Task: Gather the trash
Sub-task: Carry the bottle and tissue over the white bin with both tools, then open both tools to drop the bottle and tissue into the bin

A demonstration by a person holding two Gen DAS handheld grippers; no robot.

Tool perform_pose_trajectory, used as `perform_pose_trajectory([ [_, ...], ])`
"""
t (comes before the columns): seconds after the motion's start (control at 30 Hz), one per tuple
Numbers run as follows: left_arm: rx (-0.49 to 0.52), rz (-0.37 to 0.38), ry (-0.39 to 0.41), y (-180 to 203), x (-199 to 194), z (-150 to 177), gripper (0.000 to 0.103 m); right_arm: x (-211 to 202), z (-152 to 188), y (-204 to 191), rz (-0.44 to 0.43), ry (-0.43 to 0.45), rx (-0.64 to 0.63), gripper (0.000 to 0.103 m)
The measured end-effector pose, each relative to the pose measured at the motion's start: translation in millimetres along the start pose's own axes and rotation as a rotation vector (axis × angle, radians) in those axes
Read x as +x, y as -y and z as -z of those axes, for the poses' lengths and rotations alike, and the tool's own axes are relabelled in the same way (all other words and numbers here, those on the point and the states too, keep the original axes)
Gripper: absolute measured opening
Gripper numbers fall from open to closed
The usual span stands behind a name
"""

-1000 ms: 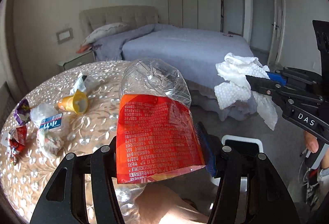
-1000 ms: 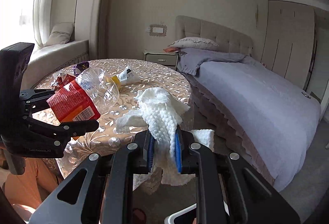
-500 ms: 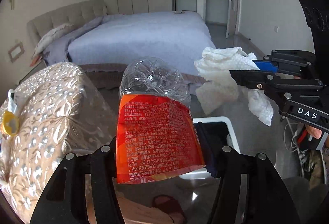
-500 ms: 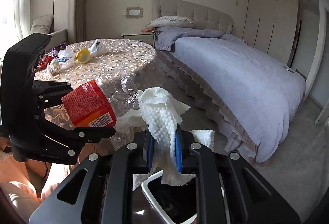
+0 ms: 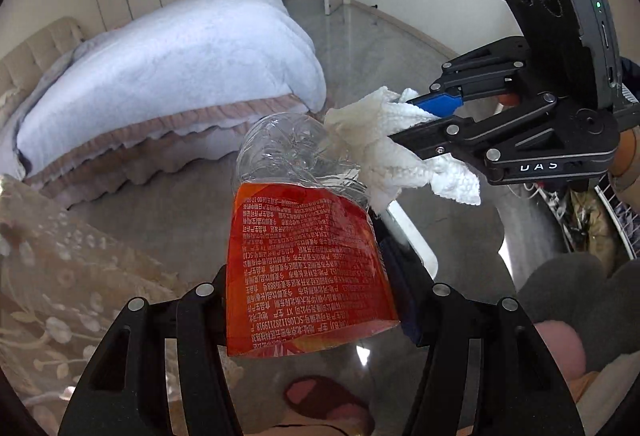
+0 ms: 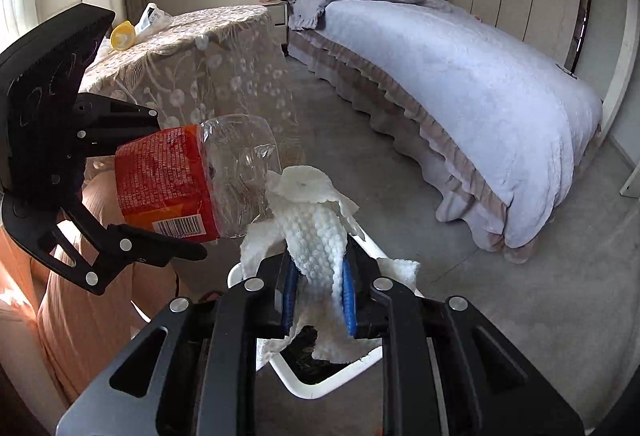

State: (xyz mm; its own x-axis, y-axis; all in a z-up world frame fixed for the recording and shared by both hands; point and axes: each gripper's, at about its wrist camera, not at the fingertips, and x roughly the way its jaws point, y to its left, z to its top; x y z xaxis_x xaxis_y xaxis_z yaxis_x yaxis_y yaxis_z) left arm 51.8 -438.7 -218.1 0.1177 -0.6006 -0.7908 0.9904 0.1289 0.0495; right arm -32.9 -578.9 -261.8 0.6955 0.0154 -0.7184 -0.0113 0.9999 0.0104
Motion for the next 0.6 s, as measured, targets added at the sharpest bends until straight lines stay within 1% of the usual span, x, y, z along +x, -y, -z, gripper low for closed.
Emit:
perform_pose_trajectory([
  [0.23, 0.083, 0.12, -0.108, -15, 60, 0, 0.058, 44, 22, 22, -0.027, -0.133, -0.024, 0.018],
  [0.43, 0.191, 0.193, -0.206, -14, 94, 8, 0.059, 70, 37, 20, -0.069, -0.229, -0.146, 0.018],
  [0.47, 0.207, 0.201, -0.224, -15, 98, 9, 0.06, 74, 39, 19, -0.088, -0.244, -0.176, 0.026],
  [0.5, 0.226, 0.203, -0.235, -15, 103, 9, 0.062, 79, 41, 19, -0.108, -0.263, -0.199, 0.065],
  [0.53, 0.245, 0.202, -0.241, -15, 106, 10, 0.084, 84, 43, 20, -0.123, -0.275, -0.209, 0.095],
  [0.57, 0.257, 0.2, -0.248, -15, 109, 10, 0.098, 88, 45, 20, -0.155, -0.282, -0.228, 0.098],
  [0.6, 0.268, 0.196, -0.248, -16, 113, 10, 0.098, 93, 46, 21, -0.16, -0.3, -0.238, 0.1],
])
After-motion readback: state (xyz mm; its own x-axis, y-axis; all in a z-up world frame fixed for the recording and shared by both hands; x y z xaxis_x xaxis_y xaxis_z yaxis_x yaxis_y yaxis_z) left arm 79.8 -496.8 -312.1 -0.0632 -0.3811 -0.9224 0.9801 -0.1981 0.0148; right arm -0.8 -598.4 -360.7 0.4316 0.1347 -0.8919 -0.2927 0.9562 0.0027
